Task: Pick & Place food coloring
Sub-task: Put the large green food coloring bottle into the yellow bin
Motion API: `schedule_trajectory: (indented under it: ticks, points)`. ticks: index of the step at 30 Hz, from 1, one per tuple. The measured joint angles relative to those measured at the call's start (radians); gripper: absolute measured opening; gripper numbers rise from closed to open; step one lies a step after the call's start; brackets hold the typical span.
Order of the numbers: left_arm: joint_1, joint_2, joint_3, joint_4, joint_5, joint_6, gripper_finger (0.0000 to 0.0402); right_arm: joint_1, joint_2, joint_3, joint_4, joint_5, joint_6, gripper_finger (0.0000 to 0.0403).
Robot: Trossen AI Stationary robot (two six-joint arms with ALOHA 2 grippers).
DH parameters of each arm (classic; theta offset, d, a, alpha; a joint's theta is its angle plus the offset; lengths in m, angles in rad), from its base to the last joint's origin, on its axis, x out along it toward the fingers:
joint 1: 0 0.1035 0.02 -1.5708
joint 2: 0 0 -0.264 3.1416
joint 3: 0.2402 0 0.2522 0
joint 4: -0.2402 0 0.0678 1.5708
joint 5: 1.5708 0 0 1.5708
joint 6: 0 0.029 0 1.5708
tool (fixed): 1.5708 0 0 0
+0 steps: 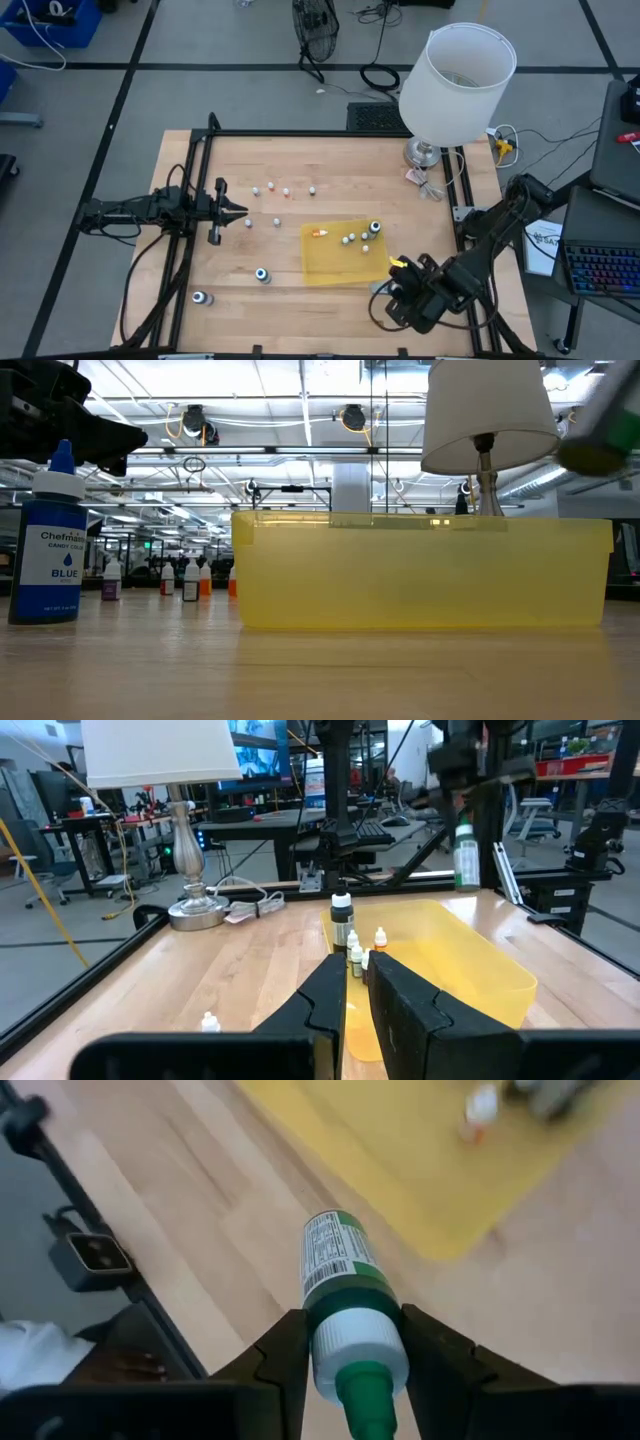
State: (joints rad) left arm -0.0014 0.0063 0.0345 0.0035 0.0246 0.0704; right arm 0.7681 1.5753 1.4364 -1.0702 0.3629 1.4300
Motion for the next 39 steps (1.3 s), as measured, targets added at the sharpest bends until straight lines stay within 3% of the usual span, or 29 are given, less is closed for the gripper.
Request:
schedule_trajectory:
  ticks: [5, 13, 18, 23, 33, 39]
  points:
    - [0.000, 0.000, 0.000, 0.000, 0.000, 0.000, 0.0051, -0.103, -0.002, 0.060, 0.002, 0.022, -0.242, 0.0117]
    - [0.000, 0.000, 0.000, 0.000, 0.000, 0.000, 0.0051, -0.302, -0.002, 0.070, -0.022, -0.153, -0.563, 0.0117]
    - [0.000, 0.000, 0.000, 0.000, 0.000, 0.000, 0.0051, -0.376, -0.002, 0.071, -0.110, -0.260, -0.615, 0.0117]
    - [0.000, 0.000, 0.000, 0.000, 0.000, 0.000, 0.0051, -0.395, 0.013, 0.072, -0.178, -0.291, -0.613, 0.0117]
    - [0.000, 0.000, 0.000, 0.000, 0.000, 0.000, 0.0051, -0.387, 0.188, 0.073, -0.184, -0.445, -0.686, 0.0117]
    - [0.000, 0.000, 0.000, 0.000, 0.000, 0.000, 0.0051, -0.391, 0.252, 0.072, -0.191, -0.472, -0.745, 0.0117]
